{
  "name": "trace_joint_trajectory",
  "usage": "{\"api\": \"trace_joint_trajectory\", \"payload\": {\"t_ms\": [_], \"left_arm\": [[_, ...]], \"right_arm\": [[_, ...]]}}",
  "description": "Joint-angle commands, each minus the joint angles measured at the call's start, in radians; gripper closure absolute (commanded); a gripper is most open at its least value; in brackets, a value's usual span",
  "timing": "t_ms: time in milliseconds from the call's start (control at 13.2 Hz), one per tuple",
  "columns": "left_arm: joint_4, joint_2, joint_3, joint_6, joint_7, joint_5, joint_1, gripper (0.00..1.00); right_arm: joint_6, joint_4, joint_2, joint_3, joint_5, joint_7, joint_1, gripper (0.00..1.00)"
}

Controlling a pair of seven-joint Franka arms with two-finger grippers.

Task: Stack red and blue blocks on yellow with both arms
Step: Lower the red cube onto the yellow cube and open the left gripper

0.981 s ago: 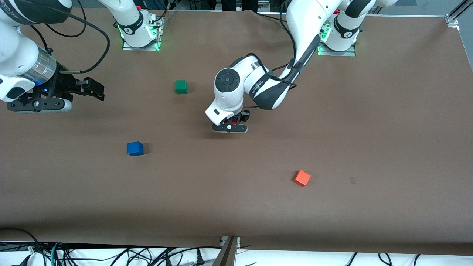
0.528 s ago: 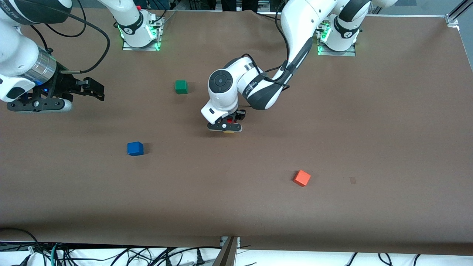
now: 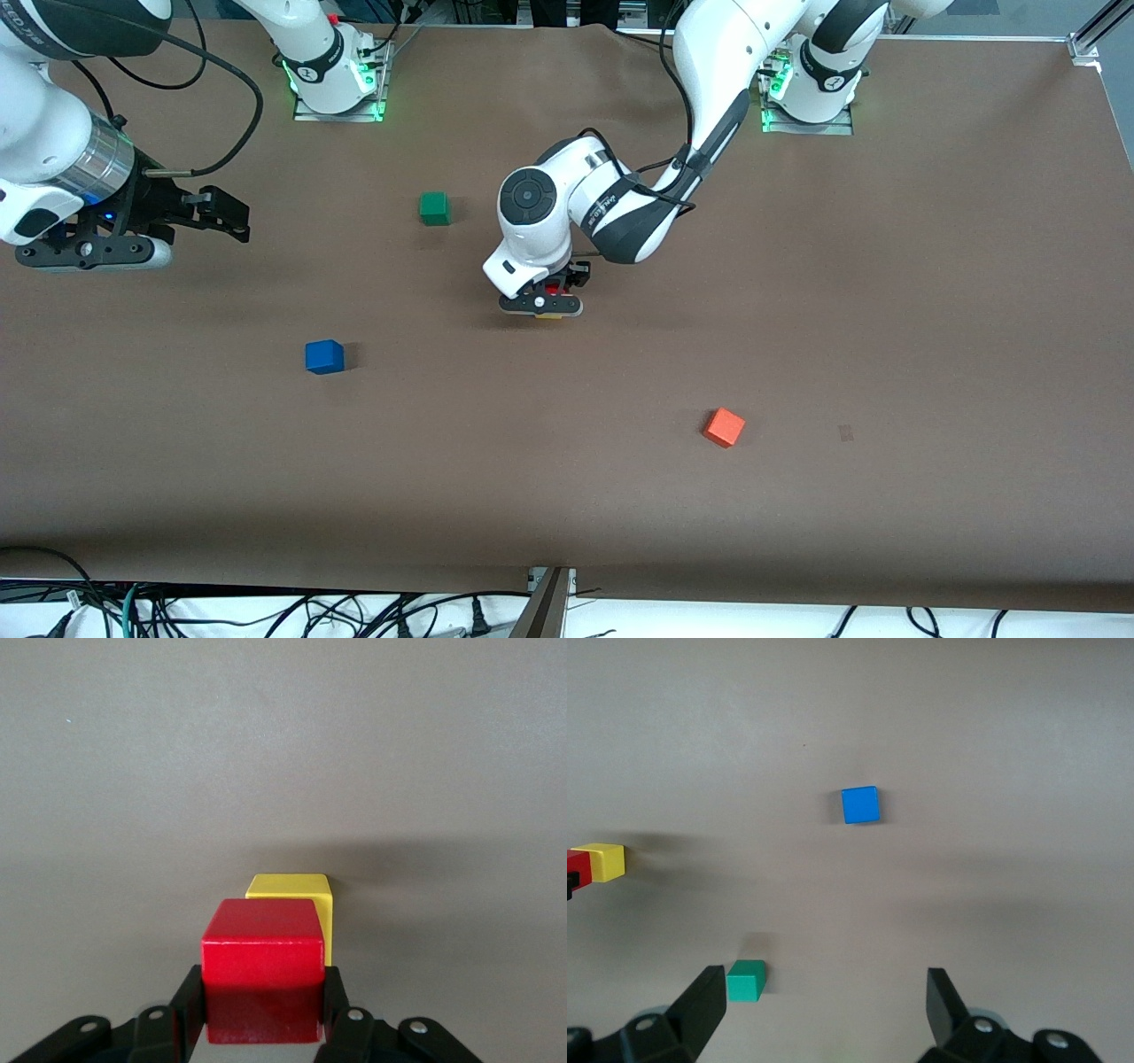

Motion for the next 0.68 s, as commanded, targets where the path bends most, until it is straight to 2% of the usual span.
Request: {"api": "trace_joint_trajectory", "payload": {"t_ms": [0, 604], "left_arm": [[0.050, 0.027, 0.009, -0.021, -0.022, 0.016, -0.014, 0.90], [0.066, 0.045, 0.008, -0.006, -0.044, 0.014, -0.018, 0.90]], "right_arm": [[-0.003, 0.004, -0.009, -0.002, 0.015, 0.004, -0.002, 0.00], [-0.004, 0.004, -0.008, -0.002, 0.015, 0.003, -0.002, 0.00]]}}
